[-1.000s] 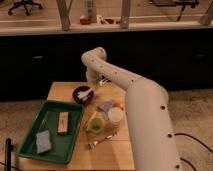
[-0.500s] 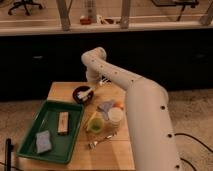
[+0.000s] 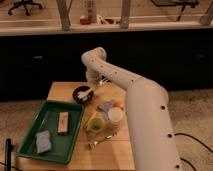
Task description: Wipe purple bowl with brush
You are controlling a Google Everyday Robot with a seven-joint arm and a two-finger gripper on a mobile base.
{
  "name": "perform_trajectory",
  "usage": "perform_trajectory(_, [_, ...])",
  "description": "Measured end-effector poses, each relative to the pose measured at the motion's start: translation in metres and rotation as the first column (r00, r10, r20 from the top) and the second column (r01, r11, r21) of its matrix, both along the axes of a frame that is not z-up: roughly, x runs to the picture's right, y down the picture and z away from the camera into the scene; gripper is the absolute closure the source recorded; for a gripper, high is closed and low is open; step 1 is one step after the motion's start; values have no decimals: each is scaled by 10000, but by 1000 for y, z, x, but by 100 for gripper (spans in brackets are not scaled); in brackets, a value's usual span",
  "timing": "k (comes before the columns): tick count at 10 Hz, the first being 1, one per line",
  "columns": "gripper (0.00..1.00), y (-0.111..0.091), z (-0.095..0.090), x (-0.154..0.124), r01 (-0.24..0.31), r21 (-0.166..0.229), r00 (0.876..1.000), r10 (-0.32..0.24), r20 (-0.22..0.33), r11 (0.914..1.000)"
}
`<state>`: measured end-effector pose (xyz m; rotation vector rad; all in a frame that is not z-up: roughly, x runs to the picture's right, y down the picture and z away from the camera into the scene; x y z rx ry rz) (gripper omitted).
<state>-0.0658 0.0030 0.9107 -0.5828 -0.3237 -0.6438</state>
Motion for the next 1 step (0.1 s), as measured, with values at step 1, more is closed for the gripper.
perform_trajectory(1, [100, 0, 0, 0, 0, 0, 10000, 0, 0, 10000])
